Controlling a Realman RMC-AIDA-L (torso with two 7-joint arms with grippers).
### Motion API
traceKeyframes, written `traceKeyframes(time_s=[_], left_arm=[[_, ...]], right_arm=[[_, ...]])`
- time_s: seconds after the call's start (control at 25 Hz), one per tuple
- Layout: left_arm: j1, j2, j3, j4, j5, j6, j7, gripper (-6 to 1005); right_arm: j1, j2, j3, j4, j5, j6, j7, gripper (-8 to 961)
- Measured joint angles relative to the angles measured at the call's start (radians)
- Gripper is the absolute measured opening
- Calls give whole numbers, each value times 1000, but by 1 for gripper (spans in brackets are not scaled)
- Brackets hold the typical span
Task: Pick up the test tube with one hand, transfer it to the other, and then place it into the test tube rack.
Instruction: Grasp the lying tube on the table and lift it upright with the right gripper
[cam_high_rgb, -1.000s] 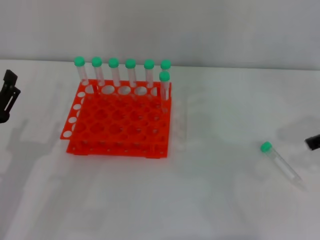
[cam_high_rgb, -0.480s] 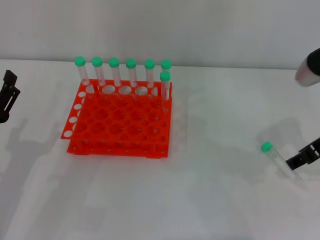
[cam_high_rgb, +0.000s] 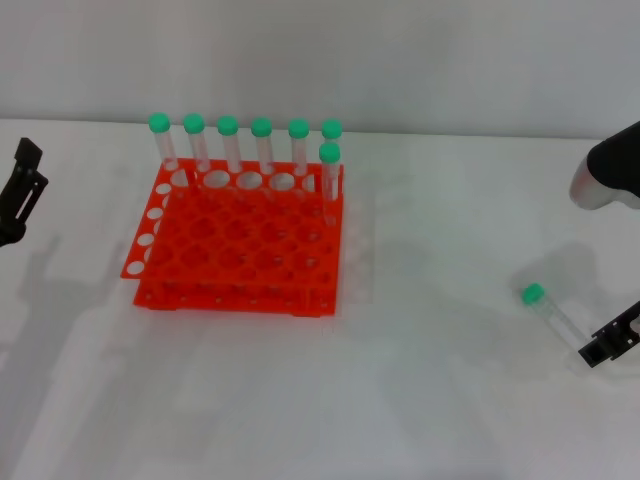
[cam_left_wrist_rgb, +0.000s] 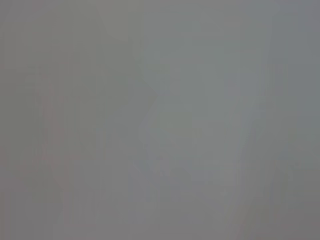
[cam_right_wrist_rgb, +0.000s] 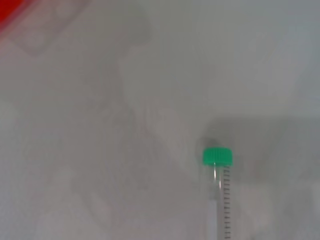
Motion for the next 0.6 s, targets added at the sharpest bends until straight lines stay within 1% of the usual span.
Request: traceKeyframes(time_s=[0.28,0.52,0.6], left_arm=[[0,-1,1,0,2,-5,-3,872],[-2,0,2,0,4,-9,-5,871],[-2,0,3,0,4,-9,-5,870]], right_arm=[[5,1,-31,35,19,-18,-1,541],[15,0,-53,51,25,-25,-1,544],[17,0,-53,55,24,-28,0,526]])
